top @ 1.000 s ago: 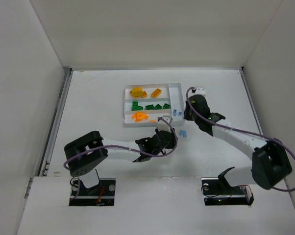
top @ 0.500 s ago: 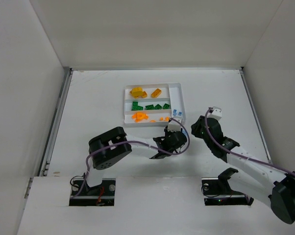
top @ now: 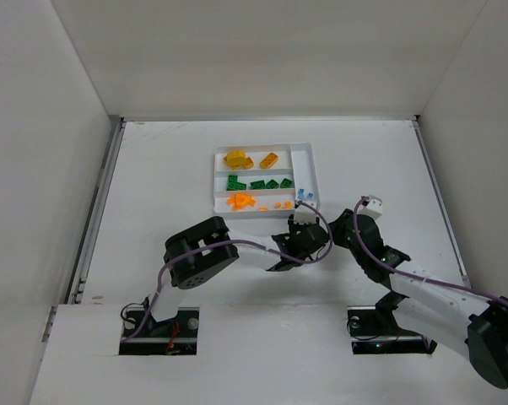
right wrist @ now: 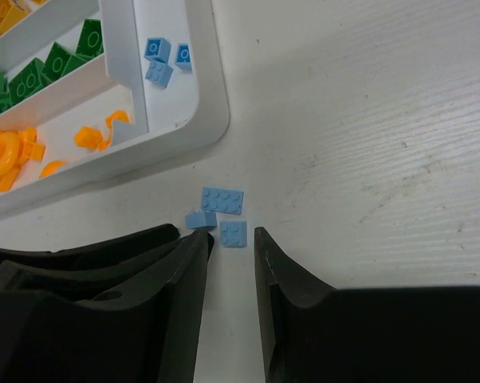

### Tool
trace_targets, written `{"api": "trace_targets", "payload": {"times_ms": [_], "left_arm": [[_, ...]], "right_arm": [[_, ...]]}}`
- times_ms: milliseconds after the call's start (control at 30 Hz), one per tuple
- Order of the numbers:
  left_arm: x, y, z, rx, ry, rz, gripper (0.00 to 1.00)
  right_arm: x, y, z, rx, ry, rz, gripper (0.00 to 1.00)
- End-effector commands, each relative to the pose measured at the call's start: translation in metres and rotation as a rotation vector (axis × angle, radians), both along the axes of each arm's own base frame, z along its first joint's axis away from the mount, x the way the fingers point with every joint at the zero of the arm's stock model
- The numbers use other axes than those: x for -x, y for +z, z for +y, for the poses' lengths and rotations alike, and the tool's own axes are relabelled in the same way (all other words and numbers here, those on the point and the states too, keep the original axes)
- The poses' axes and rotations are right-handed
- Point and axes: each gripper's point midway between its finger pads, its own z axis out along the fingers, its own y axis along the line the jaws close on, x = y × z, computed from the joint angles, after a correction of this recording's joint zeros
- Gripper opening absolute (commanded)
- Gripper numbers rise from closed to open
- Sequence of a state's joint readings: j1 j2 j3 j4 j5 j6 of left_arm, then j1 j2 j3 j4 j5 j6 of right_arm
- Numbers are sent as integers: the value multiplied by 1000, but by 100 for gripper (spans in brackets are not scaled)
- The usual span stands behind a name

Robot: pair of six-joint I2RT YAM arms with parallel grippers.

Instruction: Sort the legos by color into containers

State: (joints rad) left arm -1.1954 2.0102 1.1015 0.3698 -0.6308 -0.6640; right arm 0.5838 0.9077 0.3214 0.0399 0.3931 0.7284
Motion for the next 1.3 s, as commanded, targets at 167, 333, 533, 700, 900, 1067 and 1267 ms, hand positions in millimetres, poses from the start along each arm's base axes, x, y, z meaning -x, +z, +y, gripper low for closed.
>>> {"api": "trace_targets", "payload": {"times_ms": [167,333,533,700,900,1067,1267], "left_arm": [[-17,15,-19,69,17,-20,34],[-24,9,-17,54,27,-14,28],[-21,8,-12,44,21,-16,14],[-15,26,3,89,19,-22,10],[-22,78,20,217,25,-31,9],[-49,101,25,260,44,-51,10],[-96,86,15,269,58,-11,10]], "right_arm": [[-9,15,7,-64,-11,-70,36],[-7,15,7,-69,-9,-76,36],[-5,11,5,-70,-16,-62,41],[-5,-1,15,-31,11,0,41],[1,-14,29,35,39,59,42],[-1,-19,30,63,22,79,45],[-3,-19,28,80,-3,80,45]]}}
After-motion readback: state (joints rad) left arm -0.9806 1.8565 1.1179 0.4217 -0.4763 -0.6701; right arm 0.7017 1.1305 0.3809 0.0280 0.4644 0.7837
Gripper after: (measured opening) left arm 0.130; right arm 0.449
